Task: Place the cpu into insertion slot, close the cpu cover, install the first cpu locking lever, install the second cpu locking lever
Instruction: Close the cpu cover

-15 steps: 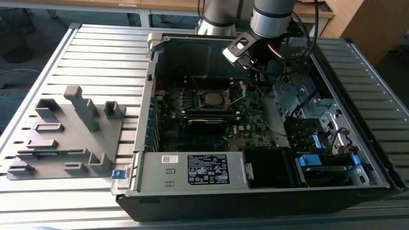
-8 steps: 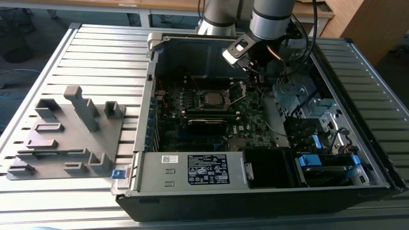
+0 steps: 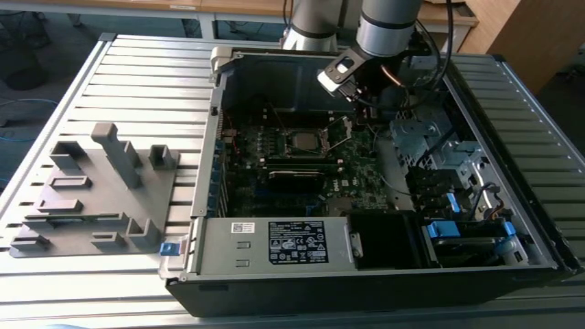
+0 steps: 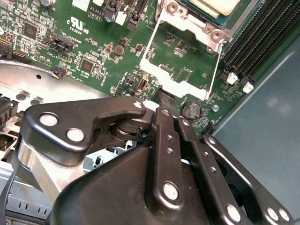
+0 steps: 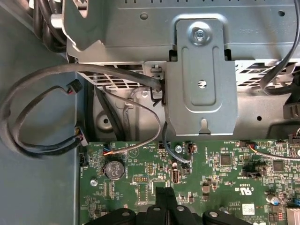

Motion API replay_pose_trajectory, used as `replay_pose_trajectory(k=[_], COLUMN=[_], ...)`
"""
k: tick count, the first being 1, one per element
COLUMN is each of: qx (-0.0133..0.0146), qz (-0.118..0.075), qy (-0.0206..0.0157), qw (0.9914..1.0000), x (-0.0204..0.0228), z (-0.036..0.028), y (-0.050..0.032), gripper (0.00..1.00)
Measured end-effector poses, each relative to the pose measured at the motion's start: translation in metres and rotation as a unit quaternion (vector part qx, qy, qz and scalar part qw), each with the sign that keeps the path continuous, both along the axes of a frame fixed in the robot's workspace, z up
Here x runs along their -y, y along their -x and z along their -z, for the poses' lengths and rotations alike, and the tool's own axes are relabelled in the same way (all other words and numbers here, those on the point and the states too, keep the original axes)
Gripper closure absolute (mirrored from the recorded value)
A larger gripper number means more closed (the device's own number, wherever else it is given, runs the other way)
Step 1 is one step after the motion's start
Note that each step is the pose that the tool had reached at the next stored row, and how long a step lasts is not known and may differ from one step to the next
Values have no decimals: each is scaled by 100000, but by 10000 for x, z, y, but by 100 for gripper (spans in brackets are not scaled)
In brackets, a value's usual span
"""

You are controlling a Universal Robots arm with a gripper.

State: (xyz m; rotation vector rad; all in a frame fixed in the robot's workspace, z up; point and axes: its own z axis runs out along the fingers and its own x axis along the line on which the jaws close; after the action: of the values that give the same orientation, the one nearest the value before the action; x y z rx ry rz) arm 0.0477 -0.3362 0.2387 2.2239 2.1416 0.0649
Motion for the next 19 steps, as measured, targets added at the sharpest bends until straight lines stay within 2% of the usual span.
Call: replay_pose_trajectory(k=[12,19], qx=[17,63], qz=[-3,-7], qy=[10,-2], qw=[100000,100000], x=[0,0], z=[0,1], y=[253,444], gripper=[89,89])
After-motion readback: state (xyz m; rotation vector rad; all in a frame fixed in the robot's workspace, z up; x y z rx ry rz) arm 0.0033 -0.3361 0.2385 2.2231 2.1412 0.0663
